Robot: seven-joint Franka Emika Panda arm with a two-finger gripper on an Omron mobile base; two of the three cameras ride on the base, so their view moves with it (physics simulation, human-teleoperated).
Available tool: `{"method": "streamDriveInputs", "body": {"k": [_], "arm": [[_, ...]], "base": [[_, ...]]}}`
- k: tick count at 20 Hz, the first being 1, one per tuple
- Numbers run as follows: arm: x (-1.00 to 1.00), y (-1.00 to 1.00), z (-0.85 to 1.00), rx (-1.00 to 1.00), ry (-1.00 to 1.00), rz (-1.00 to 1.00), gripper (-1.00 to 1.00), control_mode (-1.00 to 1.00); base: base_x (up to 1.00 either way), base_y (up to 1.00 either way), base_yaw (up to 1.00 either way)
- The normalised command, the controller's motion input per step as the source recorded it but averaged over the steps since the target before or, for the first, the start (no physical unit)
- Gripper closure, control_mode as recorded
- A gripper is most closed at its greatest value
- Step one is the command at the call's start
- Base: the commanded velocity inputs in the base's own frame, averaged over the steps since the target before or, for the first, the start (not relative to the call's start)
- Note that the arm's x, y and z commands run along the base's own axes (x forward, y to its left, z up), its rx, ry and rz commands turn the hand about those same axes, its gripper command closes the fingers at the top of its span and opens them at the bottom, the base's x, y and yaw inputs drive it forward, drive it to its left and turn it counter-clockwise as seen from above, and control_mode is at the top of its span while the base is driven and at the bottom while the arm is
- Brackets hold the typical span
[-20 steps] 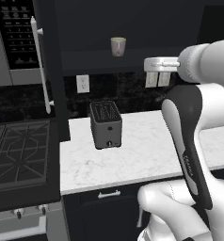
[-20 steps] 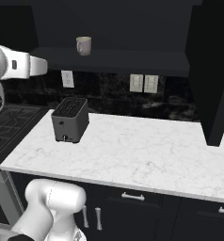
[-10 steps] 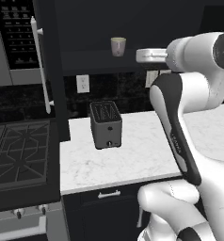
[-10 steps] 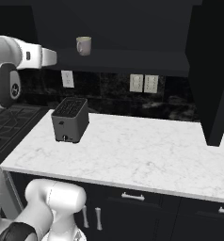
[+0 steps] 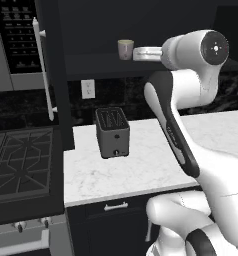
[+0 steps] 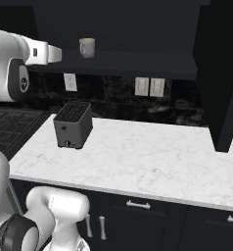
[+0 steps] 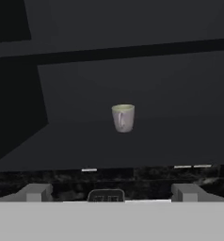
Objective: Gather all objects into one cabinet and sort the glasses and bowls to opposite sides.
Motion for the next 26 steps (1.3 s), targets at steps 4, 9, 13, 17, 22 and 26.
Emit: {"method": "streamDriveInputs", "body": {"k": [4, 9, 13, 17, 22, 26], "arm": [[0.58, 0.0, 0.02, 0.0, 0.06, -0.15, -1.0, -1.0], [0.2, 0.0, 0.0, 0.0, 0.06, -0.05, -1.0, -1.0], [0.29, -0.04, 0.0, 0.08, 0.07, 0.0, -1.0, -1.0], [0.38, -0.09, 0.0, 0.09, 0.08, 0.0, -1.0, -1.0], [0.47, -0.02, -0.08, 0.01, 0.05, 0.0, -1.0, -1.0], [0.44, 0.0, -0.05, 0.0, 0.0, 0.0, -1.0, -1.0]], "base": [[0.0, 0.0, 0.0], [0.0, 0.0, 0.0], [0.0, 0.0, 0.0], [0.0, 0.0, 0.0], [0.0, 0.0, 0.0], [0.0, 0.0, 0.0]]}}
